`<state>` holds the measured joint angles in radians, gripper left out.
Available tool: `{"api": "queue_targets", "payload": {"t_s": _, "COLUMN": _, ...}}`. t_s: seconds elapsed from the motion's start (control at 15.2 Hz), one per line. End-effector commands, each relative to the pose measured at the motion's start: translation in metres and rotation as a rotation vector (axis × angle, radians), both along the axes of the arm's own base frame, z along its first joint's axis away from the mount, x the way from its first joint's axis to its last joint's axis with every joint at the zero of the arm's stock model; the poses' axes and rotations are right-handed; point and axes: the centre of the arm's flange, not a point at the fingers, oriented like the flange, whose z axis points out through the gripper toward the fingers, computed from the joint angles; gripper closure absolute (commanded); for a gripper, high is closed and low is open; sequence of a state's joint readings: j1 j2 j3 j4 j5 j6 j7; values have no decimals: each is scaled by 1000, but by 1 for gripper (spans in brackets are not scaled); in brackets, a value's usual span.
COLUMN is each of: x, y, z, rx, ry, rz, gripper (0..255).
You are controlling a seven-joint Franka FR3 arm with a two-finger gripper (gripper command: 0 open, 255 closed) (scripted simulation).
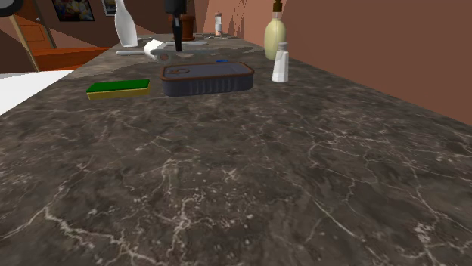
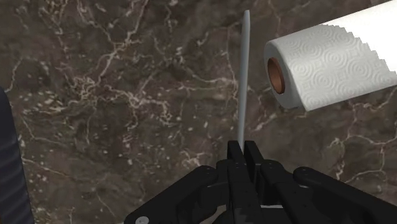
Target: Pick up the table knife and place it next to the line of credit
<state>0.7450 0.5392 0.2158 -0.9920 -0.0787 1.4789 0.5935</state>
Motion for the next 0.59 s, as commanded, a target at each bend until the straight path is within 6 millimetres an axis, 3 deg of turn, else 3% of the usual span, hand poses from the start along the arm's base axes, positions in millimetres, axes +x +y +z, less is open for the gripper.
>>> {"api": "queue_targets", "payload": {"t_s": 0.0, "x": 2, "y": 1, "z": -11, "rx": 1, "ry": 0, "rz": 0, "gripper": 255}}
{"api": "queue_targets", "payload": {"t_s": 0.13, "x": 2, "y": 1, "z": -23, "rx": 1, "ry": 0, "rz": 0, "gripper": 255}}
{"api": "queue_targets", "payload": {"t_s": 0.53, "x": 2, "y": 1, "z": -23, "rx": 1, "ry": 0, "rz": 0, "gripper": 255}}
